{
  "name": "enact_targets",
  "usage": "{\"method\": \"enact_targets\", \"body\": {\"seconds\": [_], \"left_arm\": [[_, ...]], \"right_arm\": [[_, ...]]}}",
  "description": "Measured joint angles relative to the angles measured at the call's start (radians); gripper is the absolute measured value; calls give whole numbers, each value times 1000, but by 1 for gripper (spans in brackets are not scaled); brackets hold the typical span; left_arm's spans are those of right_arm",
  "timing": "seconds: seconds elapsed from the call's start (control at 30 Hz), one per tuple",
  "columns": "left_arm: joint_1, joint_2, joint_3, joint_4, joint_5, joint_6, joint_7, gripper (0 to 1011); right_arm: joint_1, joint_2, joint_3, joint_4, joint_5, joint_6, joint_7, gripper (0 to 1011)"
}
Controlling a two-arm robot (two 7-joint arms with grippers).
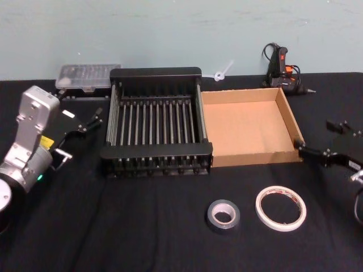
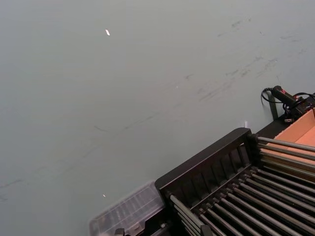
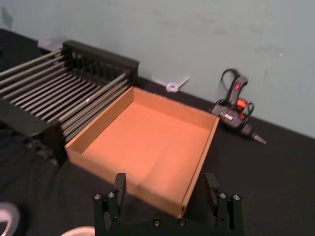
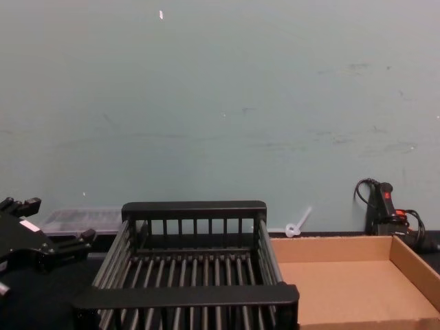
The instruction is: Pick up the white tape and place it into the black box , Pick up the silver tape and place it into the brown box.
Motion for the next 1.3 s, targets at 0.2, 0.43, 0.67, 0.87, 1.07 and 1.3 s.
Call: {"method": "enact_targets", "body": {"seconds": [0.2,0.43,0.67,0.87,1.07,1.3], "left_arm": [[0,0,0,0,0,0,0,1001],[0,0,0,0,0,0,0,1001],[0,0,0,0,0,0,0,1001],[0,0,0,0,0,0,0,1001],[0,0,0,0,0,0,0,1001],[0,0,0,0,0,0,0,1001]], "right_arm": [[-32,2,2,-23,-6,31,11,1002],[-48,1,-4,-27,-25,60,32,1003],[-55,-2,-8,-18,-36,89,58,1002],[-62,0,-12,-11,-49,109,79,1002],[-74,2,-10,-10,-49,115,97,1003],[-84,10,-10,-9,-48,121,110,1002]]}}
